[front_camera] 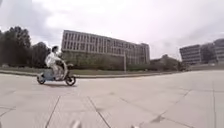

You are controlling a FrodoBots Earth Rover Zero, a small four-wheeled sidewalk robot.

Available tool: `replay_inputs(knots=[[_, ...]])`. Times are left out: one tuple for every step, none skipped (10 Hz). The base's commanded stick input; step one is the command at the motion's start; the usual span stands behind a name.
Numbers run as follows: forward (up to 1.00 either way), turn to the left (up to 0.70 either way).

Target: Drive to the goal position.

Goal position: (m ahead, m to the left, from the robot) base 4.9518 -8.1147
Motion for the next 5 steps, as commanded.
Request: replay_inputs(knots=[[0.7, -0.1], [0.7, -0.07], [0.7, -0.06], [0.7, -0.06], [0.7, -0.12]])
